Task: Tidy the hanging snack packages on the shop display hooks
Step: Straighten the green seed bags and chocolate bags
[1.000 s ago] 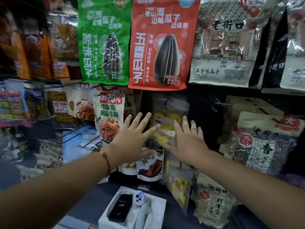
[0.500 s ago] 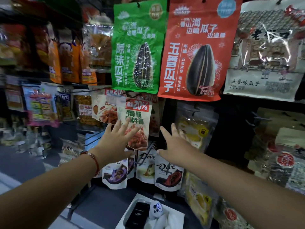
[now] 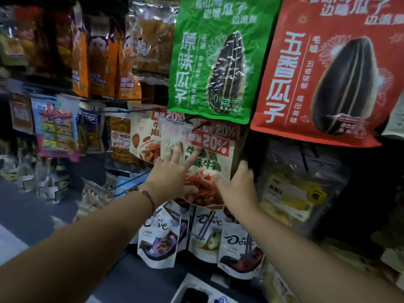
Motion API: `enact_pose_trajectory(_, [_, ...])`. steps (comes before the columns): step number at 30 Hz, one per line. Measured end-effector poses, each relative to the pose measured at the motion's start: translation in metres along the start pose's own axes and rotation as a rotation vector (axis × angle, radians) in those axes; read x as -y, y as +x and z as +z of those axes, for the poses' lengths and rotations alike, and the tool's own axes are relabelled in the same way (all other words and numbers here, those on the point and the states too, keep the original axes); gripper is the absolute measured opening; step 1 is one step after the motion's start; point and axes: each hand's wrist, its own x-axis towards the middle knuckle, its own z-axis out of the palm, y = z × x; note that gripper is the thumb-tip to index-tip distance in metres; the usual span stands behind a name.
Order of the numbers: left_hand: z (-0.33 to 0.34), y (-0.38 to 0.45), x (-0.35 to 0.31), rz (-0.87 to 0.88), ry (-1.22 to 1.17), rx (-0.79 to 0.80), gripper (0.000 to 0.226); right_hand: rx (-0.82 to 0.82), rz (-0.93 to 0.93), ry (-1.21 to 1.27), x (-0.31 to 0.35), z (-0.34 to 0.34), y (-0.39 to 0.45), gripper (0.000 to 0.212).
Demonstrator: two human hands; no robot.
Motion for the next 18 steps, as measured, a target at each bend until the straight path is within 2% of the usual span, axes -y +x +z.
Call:
enact_pose_trajectory(2, [0.009, 0.009, -0.005, 0.003, -0.074, -0.009, 0.118, -0.012, 0.049, 0.010, -0.004, 0.006, 0.009, 0.052])
enact_pose_trajectory(5, [0.019, 0.020, -0.011, 0.023, -0.157, -0.033, 0.118, -0.032, 0.060, 0.053, -0.016, 0.012, 0.020, 0.014])
enact_pose_trajectory(7, [0.021, 0.026, -0.014, 0.029, -0.161, -0.080, 0.116, -0.057, 0.074, 0.089, -0.026, 0.016, 0.032, 0.008])
enact_pose_trajectory(8, [0.022, 0.029, -0.015, 0.029, -0.160, -0.093, 0.115, -0.061, 0.086, 0.106, -0.029, 0.017, 0.038, 0.010])
enact_pose_trajectory(11, [0.022, 0.047, -0.017, 0.027, -0.184, -0.068, 0.115, -0.049, 0.122, 0.137, -0.035, 0.016, 0.054, 0.051])
enact_pose_trajectory(12, [0.023, 0.054, -0.016, 0.030, -0.192, -0.058, 0.115, -0.038, 0.152, 0.141, -0.036, 0.015, 0.060, 0.057])
enact_pose_trajectory(15, [0.023, 0.069, -0.016, 0.067, -0.219, -0.062, 0.114, -0.056, 0.200, 0.133, -0.034, 0.011, 0.078, 0.053])
enact_pose_trajectory(18, [0.015, 0.084, -0.015, 0.061, -0.280, -0.009, 0.108, -0.128, 0.156, 0.098, -0.034, 0.011, 0.094, 0.061])
